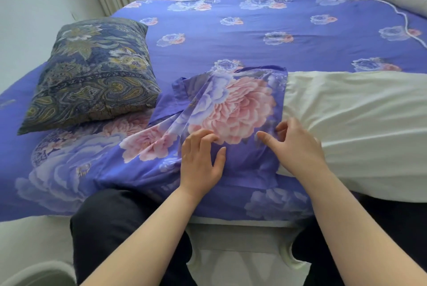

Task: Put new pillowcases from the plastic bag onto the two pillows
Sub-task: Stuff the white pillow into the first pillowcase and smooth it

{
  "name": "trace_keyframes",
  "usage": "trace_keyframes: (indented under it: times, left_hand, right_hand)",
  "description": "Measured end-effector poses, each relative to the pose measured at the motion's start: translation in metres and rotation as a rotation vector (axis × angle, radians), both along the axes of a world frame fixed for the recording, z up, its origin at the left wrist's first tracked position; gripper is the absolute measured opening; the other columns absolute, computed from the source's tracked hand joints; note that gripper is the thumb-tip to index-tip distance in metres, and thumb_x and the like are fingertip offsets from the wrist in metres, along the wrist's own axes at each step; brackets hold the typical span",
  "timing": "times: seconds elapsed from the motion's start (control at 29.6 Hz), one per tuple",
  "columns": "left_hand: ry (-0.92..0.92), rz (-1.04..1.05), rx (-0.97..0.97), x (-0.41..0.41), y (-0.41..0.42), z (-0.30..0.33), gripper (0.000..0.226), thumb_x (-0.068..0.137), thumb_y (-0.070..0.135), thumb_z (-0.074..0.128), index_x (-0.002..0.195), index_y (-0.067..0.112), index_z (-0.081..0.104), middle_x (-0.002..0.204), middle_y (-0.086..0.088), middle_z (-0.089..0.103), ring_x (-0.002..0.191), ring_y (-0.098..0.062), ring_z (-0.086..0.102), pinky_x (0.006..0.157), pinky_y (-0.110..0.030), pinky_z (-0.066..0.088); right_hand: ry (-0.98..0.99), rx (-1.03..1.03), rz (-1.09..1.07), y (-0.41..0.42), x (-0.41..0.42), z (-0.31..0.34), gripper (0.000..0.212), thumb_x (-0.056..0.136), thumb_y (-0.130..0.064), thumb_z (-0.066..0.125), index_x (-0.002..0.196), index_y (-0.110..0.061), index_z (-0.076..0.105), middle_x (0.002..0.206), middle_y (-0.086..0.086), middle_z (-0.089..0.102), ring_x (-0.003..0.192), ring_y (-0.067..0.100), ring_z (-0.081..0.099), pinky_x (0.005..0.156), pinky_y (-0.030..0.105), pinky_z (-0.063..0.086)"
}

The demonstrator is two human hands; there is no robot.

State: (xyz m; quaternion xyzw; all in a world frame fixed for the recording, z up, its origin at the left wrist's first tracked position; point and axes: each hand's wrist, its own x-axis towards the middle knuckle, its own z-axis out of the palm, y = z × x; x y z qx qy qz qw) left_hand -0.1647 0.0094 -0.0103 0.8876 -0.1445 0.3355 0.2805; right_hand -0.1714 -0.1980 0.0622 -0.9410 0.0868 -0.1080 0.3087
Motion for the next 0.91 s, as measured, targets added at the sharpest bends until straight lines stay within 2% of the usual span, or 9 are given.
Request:
trace_keyframes:
  times: [0.13, 0.24, 0.3, 0.4, 0.51, 0.61, 0.74, 0.81, 0.91]
  left_hand:
    - [0.017, -0.027, -0.014, -0.012, -0.007, 0.000, 0.026, 0.087, 0.031, 0.056, 0.108, 0.017, 0.050, 0.118, -0.002, 0.053, 0.109, -0.023, 0.048, 0.096, -0.029, 0.032]
    - [0.010, -0.039, -0.003, -0.018, -0.004, -0.002, 0.027, 0.087, 0.028, 0.056, 0.111, 0.016, 0.050, 0.123, -0.004, 0.052, 0.114, -0.023, 0.047, 0.100, -0.030, 0.033]
    - [-0.045, -0.058, 0.102, -0.019, 0.000, -0.002, 0.027, 0.088, 0.025, 0.056, 0.112, 0.014, 0.052, 0.126, -0.005, 0.053, 0.119, -0.023, 0.046, 0.103, -0.032, 0.032]
    - [-0.108, -0.105, 0.338, -0.018, 0.002, -0.004, 0.026, 0.087, 0.023, 0.055, 0.110, 0.012, 0.059, 0.130, -0.006, 0.055, 0.123, -0.025, 0.049, 0.107, -0.039, 0.033]
    - [-0.086, -0.085, 0.435, -0.025, -0.001, -0.013, 0.042, 0.087, 0.038, 0.057, 0.118, 0.009, 0.059, 0.136, -0.010, 0.051, 0.130, -0.027, 0.044, 0.111, -0.044, 0.028]
    - [-0.009, -0.022, 0.598, -0.028, -0.005, -0.025, 0.089, 0.074, 0.062, 0.063, 0.139, 0.006, 0.039, 0.147, -0.012, 0.038, 0.139, -0.032, 0.028, 0.114, -0.051, 0.020]
    - [0.038, 0.054, 0.689, -0.013, -0.009, -0.021, 0.109, 0.061, 0.057, 0.076, 0.144, 0.008, 0.026, 0.150, -0.013, 0.034, 0.138, -0.039, 0.030, 0.110, -0.058, 0.023]
    - [0.016, 0.096, 0.648, -0.001, -0.013, -0.009, 0.098, 0.065, 0.033, 0.075, 0.146, 0.007, 0.026, 0.150, -0.014, 0.033, 0.137, -0.035, 0.033, 0.110, -0.056, 0.023]
    - [-0.046, 0.086, 0.573, 0.022, -0.022, 0.021, 0.087, 0.061, 0.009, 0.065, 0.143, 0.004, 0.036, 0.137, -0.010, 0.052, 0.125, -0.025, 0.051, 0.108, -0.050, 0.033]
  right_hand:
    - [-0.215, 0.526, 0.147, 0.026, -0.023, -0.003, 0.047, 0.081, -0.024, 0.071, 0.119, -0.031, 0.043, 0.066, -0.005, 0.058, 0.060, 0.008, 0.054, 0.065, 0.022, 0.045]
    - [-0.078, 0.207, 0.389, 0.036, -0.046, -0.028, 0.040, 0.086, -0.019, 0.062, 0.119, -0.037, 0.048, 0.075, -0.012, 0.062, 0.067, 0.005, 0.057, 0.066, 0.025, 0.046]
    - [-0.032, 0.028, 0.276, 0.015, -0.051, -0.042, 0.028, 0.089, -0.012, 0.057, 0.109, -0.030, 0.061, 0.098, -0.005, 0.069, 0.090, 0.020, 0.064, 0.077, 0.035, 0.048]
    - [-0.276, 0.095, -0.132, -0.034, -0.050, -0.041, 0.022, 0.090, -0.004, 0.053, 0.099, -0.018, 0.066, 0.099, 0.009, 0.068, 0.094, 0.034, 0.061, 0.078, 0.038, 0.045]
    - [-0.307, -0.024, -0.065, -0.038, -0.046, -0.044, 0.020, 0.088, 0.000, 0.053, 0.098, -0.012, 0.066, 0.095, 0.012, 0.066, 0.093, 0.035, 0.057, 0.079, 0.038, 0.043]
    - [-0.325, 0.028, -0.034, -0.024, -0.050, -0.045, 0.020, 0.088, 0.001, 0.052, 0.098, -0.010, 0.065, 0.095, 0.010, 0.064, 0.092, 0.030, 0.055, 0.078, 0.034, 0.039]
    - [-0.378, 0.195, -0.123, -0.010, -0.068, -0.053, 0.010, 0.088, -0.015, 0.059, 0.093, -0.023, 0.063, 0.078, -0.009, 0.058, 0.072, 0.014, 0.054, 0.065, 0.027, 0.040]
    - [-0.110, 0.460, -0.093, 0.000, -0.072, -0.062, 0.030, 0.084, -0.050, 0.061, 0.086, -0.020, 0.063, 0.068, -0.011, 0.061, 0.068, 0.017, 0.058, 0.066, 0.032, 0.045]
    - [0.388, 1.402, -0.212, -0.008, -0.050, -0.062, 0.079, 0.069, -0.080, 0.045, 0.109, -0.011, 0.056, 0.100, 0.008, 0.069, 0.089, 0.024, 0.064, 0.073, 0.036, 0.051]
